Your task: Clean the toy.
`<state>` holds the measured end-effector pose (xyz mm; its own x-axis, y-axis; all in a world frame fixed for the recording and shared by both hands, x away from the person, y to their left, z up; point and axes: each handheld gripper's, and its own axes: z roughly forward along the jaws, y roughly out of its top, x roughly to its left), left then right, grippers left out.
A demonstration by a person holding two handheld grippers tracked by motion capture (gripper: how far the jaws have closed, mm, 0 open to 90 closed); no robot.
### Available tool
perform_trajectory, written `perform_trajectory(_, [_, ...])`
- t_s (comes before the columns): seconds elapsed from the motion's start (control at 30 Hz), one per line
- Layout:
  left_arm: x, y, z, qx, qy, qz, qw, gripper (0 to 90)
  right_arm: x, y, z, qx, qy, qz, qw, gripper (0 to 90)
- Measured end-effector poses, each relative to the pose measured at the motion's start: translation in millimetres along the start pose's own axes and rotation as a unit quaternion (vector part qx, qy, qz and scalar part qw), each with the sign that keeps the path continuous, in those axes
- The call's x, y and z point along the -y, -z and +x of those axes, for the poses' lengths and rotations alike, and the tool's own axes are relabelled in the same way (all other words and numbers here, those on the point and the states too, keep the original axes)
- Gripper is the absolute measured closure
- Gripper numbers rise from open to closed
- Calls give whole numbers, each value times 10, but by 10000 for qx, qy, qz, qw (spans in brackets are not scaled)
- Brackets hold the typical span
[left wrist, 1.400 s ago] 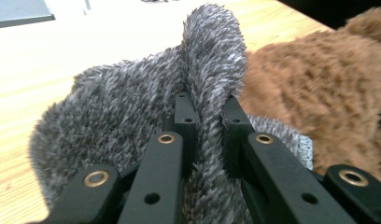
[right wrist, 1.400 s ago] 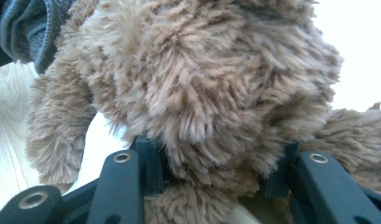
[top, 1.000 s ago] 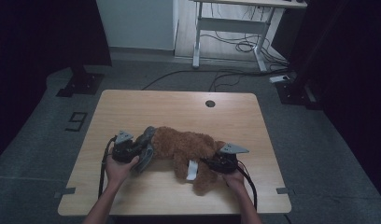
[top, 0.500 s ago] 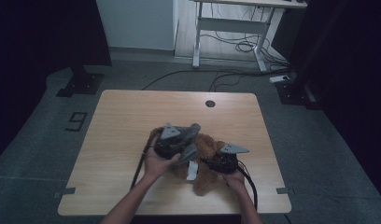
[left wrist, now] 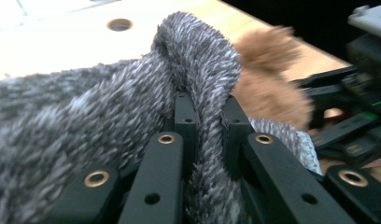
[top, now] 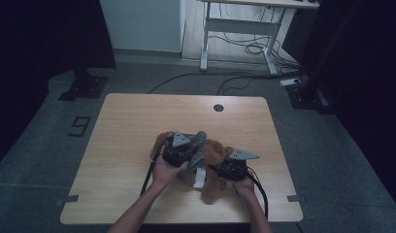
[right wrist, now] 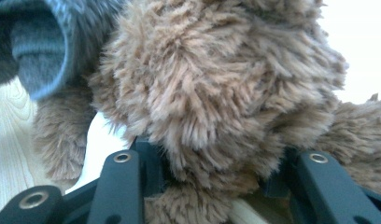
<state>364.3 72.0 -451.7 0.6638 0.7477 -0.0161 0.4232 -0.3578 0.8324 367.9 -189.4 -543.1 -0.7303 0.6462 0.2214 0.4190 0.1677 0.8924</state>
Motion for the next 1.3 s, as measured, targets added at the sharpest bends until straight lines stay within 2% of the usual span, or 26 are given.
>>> perform_trajectory(0.07, [32, 79, 123, -161, 75, -3, 9998, 806, 2, 3, -9, -20, -14, -4, 10000, 530])
perform_trajectory(0.13, [67, 190, 306, -153, 350, -98, 9992, 805, 2, 1, -8, -24, -9, -8, 10000, 529])
perform_trajectory(0.23, [117, 373, 561, -365, 703, -316, 9964, 805, 1, 1, -6, -23, -15, -13, 10000, 529])
perform_trajectory(0.4, [294, 469, 840, -577, 978, -199, 9933, 805, 3, -2, -11, -39, -38, -31, 10000, 529])
perform_trajectory(0.43, [364, 460, 900, -601, 1086, -149, 9922, 805, 4, -2, -12, -39, -42, -31, 10000, 529])
perform_trajectory(0.53, [528, 404, 996, -566, 1292, -8, 9900, 806, 5, -2, -11, -44, -55, -34, 10000, 529])
perform_trajectory(0.6, [601, 378, 1028, -538, 1359, 56, 9892, 806, 7, -2, -15, -56, -62, -28, 10000, 529])
perform_trajectory(0.67, [598, 389, 1043, -542, 1360, 87, 9892, 805, 9, -3, -19, -70, -69, -37, 9999, 529])
perform_trajectory(0.73, [517, 446, 1032, -539, 1329, -1, 9897, 804, 8, -2, -22, -70, -65, -33, 9999, 530])
perform_trajectory(0.87, [258, 568, 872, -331, 1123, -361, 9925, 804, 3, -7, -21, -25, -26, -34, 10000, 531])
perform_trajectory(0.93, [92, 583, 674, -76, 946, -515, 9942, 804, -1, -14, -15, 3, -37, -47, 10000, 531])
perform_trajectory(1.0, [-57, 513, 425, 118, 632, -527, 9965, 804, -4, -21, -13, 23, -47, -56, 10000, 531])
perform_trajectory(1.07, [-184, 341, 148, 360, 352, -428, 9978, 803, -5, -25, -11, 36, -56, -61, 10000, 531])
perform_trajectory(1.1, [-225, 240, 41, 470, 287, -374, 9978, 803, -5, -24, -10, 39, -45, -61, 10000, 531])
perform_trajectory(1.17, [-288, 24, -139, 712, 268, -227, 9968, 802, -5, -20, -5, 42, -56, -45, 10000, 531])
perform_trajectory(1.23, [-340, -185, -296, 965, 319, -108, 9948, 801, -5, -21, -5, 33, -86, -54, 9999, 531])
perform_trajectory(1.3, [-374, -367, -438, 929, 181, 36, 9955, 801, -5, -19, -10, 25, -77, -36, 10000, 531])
